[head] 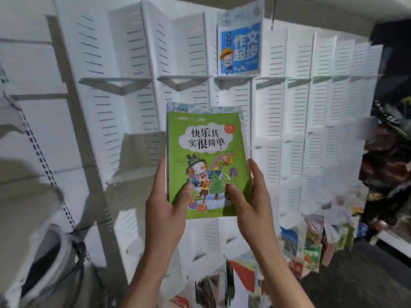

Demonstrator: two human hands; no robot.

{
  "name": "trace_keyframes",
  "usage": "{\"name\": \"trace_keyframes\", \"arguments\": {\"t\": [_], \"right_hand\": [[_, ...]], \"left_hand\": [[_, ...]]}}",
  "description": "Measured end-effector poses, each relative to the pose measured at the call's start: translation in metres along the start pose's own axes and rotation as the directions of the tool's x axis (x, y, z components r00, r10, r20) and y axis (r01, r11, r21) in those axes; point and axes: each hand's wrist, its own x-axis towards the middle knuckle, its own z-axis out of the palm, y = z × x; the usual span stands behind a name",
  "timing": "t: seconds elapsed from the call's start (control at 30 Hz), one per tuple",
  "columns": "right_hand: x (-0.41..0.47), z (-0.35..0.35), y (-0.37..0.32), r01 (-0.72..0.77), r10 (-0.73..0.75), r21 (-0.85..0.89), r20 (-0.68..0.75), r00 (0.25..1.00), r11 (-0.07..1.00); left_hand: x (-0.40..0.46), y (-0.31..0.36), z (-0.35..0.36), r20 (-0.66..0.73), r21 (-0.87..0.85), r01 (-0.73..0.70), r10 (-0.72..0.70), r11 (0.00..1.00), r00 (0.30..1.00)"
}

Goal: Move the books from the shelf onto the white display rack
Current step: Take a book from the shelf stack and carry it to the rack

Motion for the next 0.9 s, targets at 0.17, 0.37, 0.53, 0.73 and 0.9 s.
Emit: {"name": "trace_keyframes", "arguments": {"t": [0.17, 0.37, 0.53, 0.73, 0.9], "right_hand": [[0.069, 0.003, 0.015, 0.059, -0.068, 0.086, 0.113, 0.991, 0.995], [0.142, 0.016, 0.016, 0.089, -0.133, 0.188, 0.237, 0.962, 0.978], [0.18, 0.033, -0.001, 0.094, -0.199, 0.293, 0.351, 0.915, 0.952], [0.227, 0.068, -0.021, 0.082, -0.195, 0.278, 0.405, 0.893, 0.957], [0.267, 0.115, -0.041, 0.195, -0.283, 0.267, 0.349, 0.893, 0.944]], "left_hand": [[0.042, -0.005, 0.027, -0.13, 0.054, -0.051, 0.058, 0.997, 0.99], [0.093, 0.003, 0.043, -0.302, 0.095, -0.077, 0.102, 0.993, 0.948], [0.129, 0.003, 0.036, -0.366, 0.122, -0.109, 0.147, 0.987, 0.919], [0.181, 0.009, 0.018, -0.378, 0.211, -0.167, 0.237, 0.963, 0.895], [0.236, 0.015, -0.008, -0.338, 0.286, -0.216, 0.309, 0.934, 0.889]]}}
